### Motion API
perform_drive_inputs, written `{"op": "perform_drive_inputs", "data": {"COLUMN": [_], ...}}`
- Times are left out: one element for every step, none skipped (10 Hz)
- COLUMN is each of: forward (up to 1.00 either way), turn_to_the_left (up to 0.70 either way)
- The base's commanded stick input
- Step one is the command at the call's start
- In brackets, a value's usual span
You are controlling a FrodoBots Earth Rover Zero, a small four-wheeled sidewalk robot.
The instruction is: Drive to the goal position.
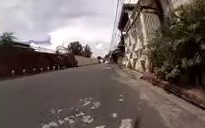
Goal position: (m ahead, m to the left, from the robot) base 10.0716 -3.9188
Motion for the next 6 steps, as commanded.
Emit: {"op": "perform_drive_inputs", "data": {"forward": [0.7,0.7,0.7,0.7,0.7,0.7], "turn_to_the_left": [0.0,0.0,0.0,0.0,0.0,0.0]}}
